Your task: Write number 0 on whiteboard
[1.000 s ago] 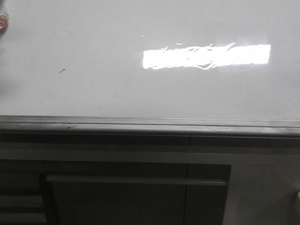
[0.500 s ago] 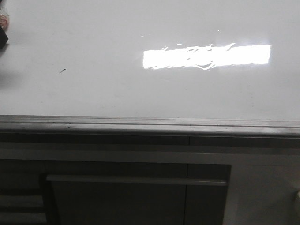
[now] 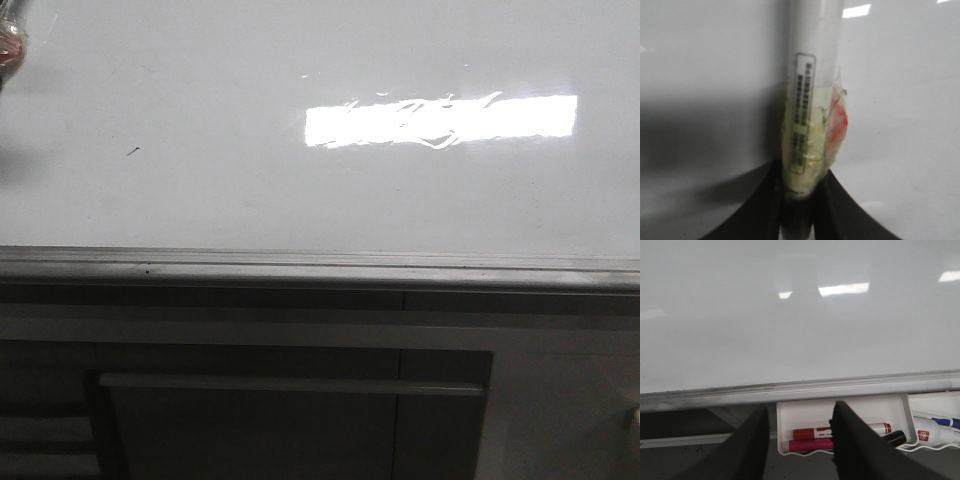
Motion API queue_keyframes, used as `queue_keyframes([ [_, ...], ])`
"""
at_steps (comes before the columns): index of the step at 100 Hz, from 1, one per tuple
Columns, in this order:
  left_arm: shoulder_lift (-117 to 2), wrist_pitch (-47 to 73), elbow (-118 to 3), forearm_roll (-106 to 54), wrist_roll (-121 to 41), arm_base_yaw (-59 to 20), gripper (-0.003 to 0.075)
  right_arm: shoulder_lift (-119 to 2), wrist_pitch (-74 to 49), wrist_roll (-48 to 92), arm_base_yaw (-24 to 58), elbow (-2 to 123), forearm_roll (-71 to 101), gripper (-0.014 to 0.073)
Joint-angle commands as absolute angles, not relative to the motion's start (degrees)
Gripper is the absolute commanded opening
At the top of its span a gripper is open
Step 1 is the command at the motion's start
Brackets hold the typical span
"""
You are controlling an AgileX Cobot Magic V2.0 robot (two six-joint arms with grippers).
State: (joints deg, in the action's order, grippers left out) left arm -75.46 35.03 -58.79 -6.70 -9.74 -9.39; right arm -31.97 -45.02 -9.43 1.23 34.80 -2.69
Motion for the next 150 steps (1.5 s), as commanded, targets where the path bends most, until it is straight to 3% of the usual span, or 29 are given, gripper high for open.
queue_keyframes([
  [1,-73.43,32.57,-60.73,-7.17,-9.30,-9.57,-0.0020,-32.58,-41.95,-9.05,1.04,36.78,-3.04,0.0267],
  [15,-70.28,33.90,-60.73,-7.17,-11.54,-9.57,-0.0020,-32.58,-41.73,-5.07,1.04,36.78,-0.66,0.0267],
  [32,-64.64,37.62,-60.73,-7.17,-18.92,-10.86,-0.0020,-32.58,-40.68,10.69,1.04,36.78,16.37,0.0267],
  [56,-58.53,41.70,-60.73,-7.66,-26.43,-21.47,-0.0020,-33.23,-46.18,30.13,1.04,41.40,34.96,0.0267],
  [103,-58.43,39.61,-60.73,-9.86,-30.01,-49.18,-0.0020,-44.09,-59.24,42.05,16.39,53.71,44.47,0.0267],
  [150,-60.31,42.06,-60.73,-10.00,-30.60,-59.18,-0.0020,-54.03,-70.30,45.20,24.23,62.43,45.40,0.0267],
])
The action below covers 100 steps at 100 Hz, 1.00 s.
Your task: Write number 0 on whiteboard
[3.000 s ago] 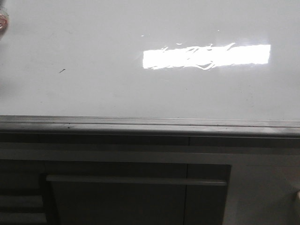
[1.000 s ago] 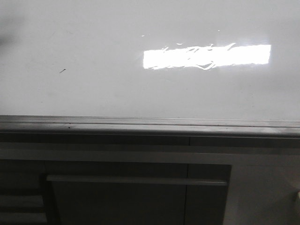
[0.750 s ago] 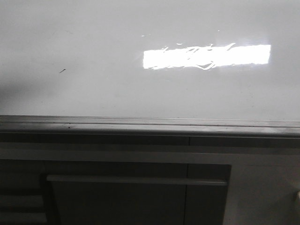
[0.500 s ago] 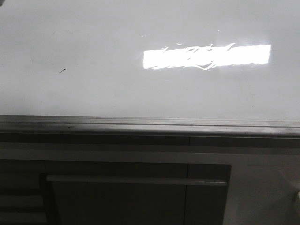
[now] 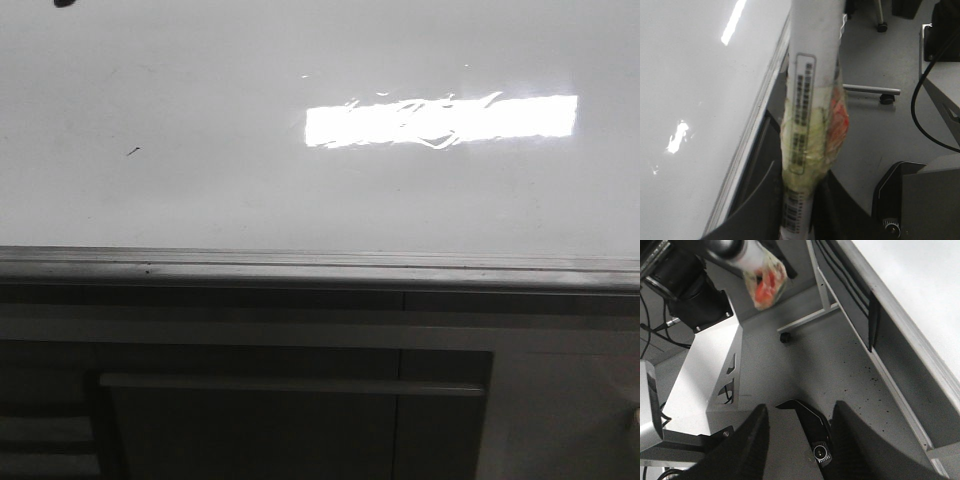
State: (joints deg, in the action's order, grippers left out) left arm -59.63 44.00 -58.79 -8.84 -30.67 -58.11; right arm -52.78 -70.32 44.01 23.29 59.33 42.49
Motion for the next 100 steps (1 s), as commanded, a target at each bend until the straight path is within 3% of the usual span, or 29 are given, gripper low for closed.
queue_keyframes([
  [1,-60.65,42.34,-60.73,-10.00,-30.60,-59.29,-0.0020,-54.31,-70.30,45.20,24.43,62.64,45.40,0.0267],
  [35,-69.26,55.52,-64.57,-4.50,-30.71,-59.42,-0.0020,-60.20,-74.37,45.47,28.03,64.86,38.95,0.0267],
  [100,-71.03,58.44,-69.83,2.38,-30.71,-59.42,-0.0020,-68.53,-74.28,46.02,32.11,71.01,34.75,0.0267],
])
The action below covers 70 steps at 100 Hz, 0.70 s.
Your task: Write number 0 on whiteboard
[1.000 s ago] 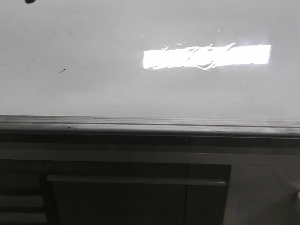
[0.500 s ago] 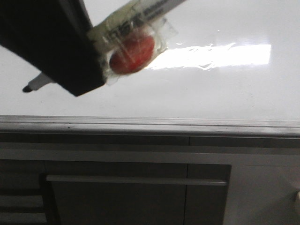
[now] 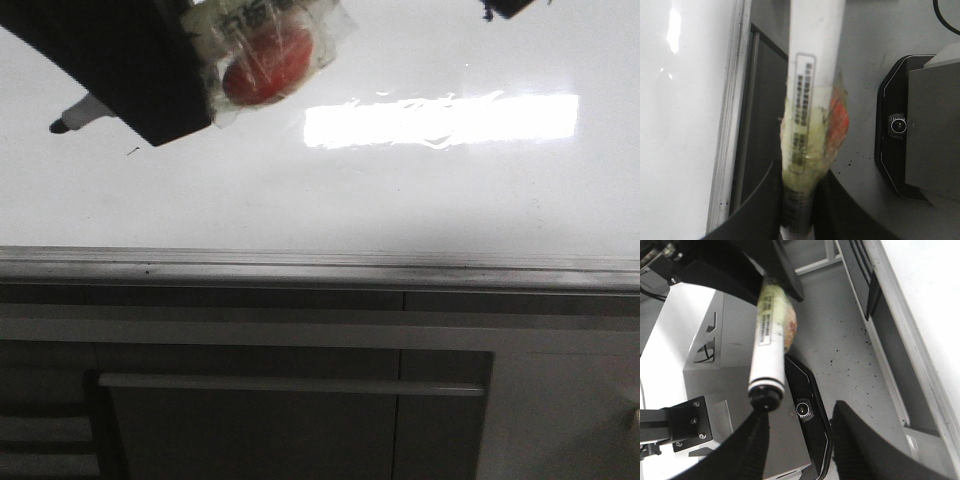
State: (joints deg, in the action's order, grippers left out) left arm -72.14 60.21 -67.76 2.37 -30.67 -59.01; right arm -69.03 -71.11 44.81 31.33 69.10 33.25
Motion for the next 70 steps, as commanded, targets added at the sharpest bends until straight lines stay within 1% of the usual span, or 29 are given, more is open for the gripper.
queue_keyframes([
  [1,-71.03,58.44,-69.83,2.38,-30.71,-59.42,-0.0020,-68.53,-74.28,46.02,32.24,71.01,34.75,0.0267],
  [70,-71.03,58.32,-69.83,2.24,-30.71,-59.42,-0.0020,-68.53,-70.78,48.84,32.96,71.48,37.61,0.0267],
])
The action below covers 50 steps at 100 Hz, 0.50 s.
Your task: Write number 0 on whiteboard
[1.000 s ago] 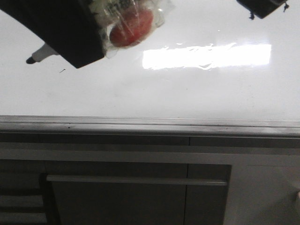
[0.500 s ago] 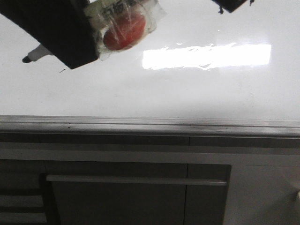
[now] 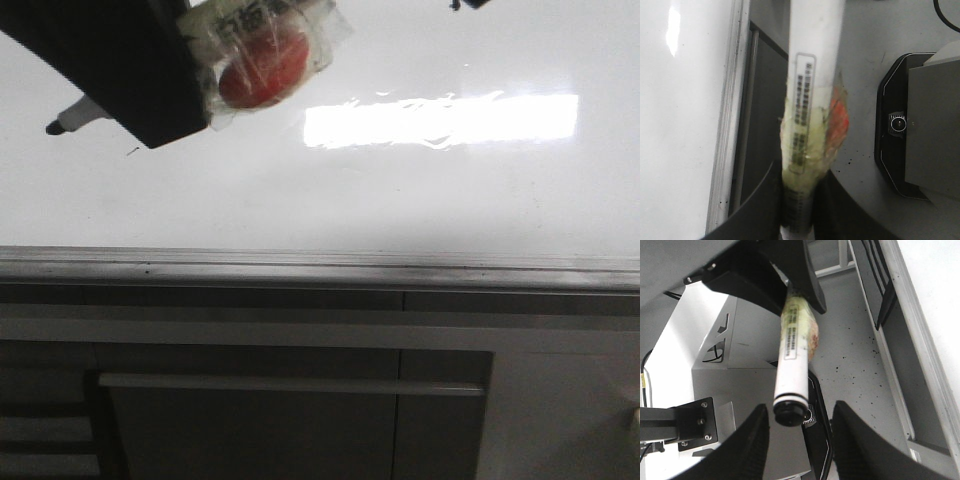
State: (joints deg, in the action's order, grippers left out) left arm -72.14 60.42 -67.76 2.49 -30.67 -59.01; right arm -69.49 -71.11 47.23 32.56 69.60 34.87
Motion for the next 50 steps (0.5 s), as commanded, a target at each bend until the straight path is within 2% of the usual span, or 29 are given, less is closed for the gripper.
queue_keyframes([
  [1,-71.03,58.32,-69.83,2.21,-30.71,-59.42,-0.0020,-68.53,-70.75,48.98,33.08,71.48,37.67,0.0267],
  [50,-71.03,56.66,-69.83,-0.77,-30.71,-59.42,-0.0020,-68.53,-63.01,52.12,37.14,71.48,37.67,0.0267],
])
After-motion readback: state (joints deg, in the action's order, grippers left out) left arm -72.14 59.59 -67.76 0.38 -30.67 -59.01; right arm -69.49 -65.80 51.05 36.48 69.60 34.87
